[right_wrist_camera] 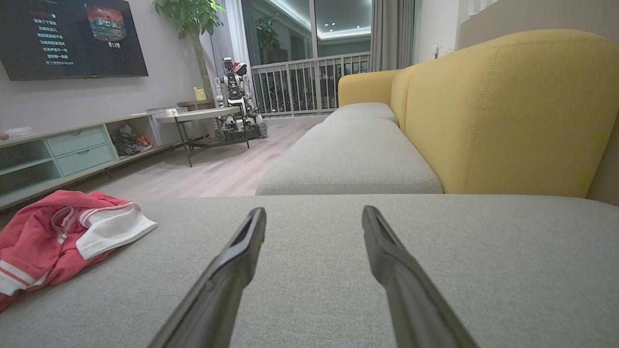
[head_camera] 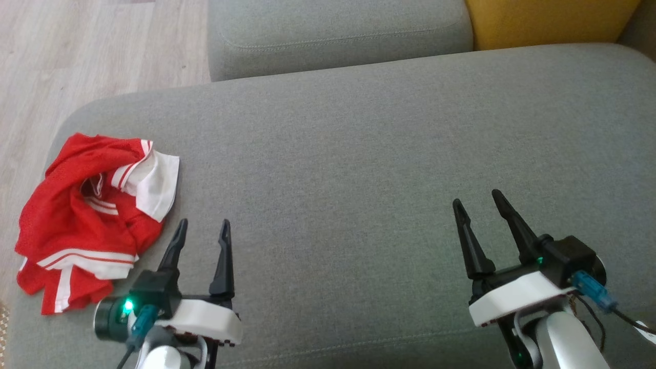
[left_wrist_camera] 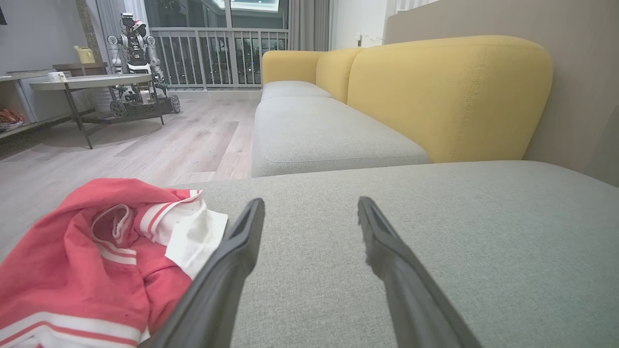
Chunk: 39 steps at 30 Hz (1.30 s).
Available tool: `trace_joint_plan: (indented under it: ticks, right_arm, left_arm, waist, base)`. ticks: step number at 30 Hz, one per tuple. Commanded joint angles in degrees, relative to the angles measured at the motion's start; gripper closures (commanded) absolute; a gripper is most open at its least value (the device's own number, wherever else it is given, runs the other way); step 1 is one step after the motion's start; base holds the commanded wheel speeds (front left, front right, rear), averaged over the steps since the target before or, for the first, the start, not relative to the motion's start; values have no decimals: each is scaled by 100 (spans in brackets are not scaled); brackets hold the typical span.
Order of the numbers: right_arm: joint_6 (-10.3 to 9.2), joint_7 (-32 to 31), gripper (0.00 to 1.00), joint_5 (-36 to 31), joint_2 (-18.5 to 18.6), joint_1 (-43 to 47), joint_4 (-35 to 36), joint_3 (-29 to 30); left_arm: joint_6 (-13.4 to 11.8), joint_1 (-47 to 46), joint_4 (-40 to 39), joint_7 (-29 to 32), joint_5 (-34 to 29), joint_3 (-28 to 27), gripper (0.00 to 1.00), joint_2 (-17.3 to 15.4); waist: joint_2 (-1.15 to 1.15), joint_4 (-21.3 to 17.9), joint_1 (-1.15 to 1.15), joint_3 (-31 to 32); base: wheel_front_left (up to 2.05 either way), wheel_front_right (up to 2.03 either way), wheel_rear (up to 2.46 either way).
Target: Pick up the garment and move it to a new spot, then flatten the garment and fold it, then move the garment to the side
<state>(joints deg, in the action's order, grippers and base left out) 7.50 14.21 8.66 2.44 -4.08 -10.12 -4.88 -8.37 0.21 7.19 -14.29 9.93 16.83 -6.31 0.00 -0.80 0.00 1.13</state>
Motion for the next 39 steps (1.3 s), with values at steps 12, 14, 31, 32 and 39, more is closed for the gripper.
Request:
trace_joint_plan:
  ticks: [12, 14, 31, 32, 39]
  right_arm:
    - [-1, 75, 0, 57, 43, -164, 258, -256]
    - [-1, 76, 0, 63, 43, -141, 275, -288]
    - [-1, 78, 0, 393, 43, 58, 235, -724]
    - [-1, 78, 0, 389, 43, 72, 225, -738]
    - [-1, 78, 0, 388, 43, 133, 185, -769]
  left_arm:
    - [271, -146, 17, -71, -325, -611, 0, 251]
    - [288, -145, 22, -71, -341, -627, 0, 259]
    - [432, 70, -71, -71, -616, -842, 0, 306]
    - [435, 78, -78, -71, -620, -844, 0, 308]
    - [444, 153, -248, -71, -494, -970, 0, 324]
  waist:
    - [0, 389, 0, 47]
    - [0, 487, 0, 55]
    - [0, 2261, 0, 170]
    - [0, 2339, 0, 173]
    - [0, 2704, 0, 181]
  base:
    - [0, 0, 0]
    - [0, 0, 0]
    - [0, 0, 0]
    - [0, 0, 0]
    - [0, 0, 0]
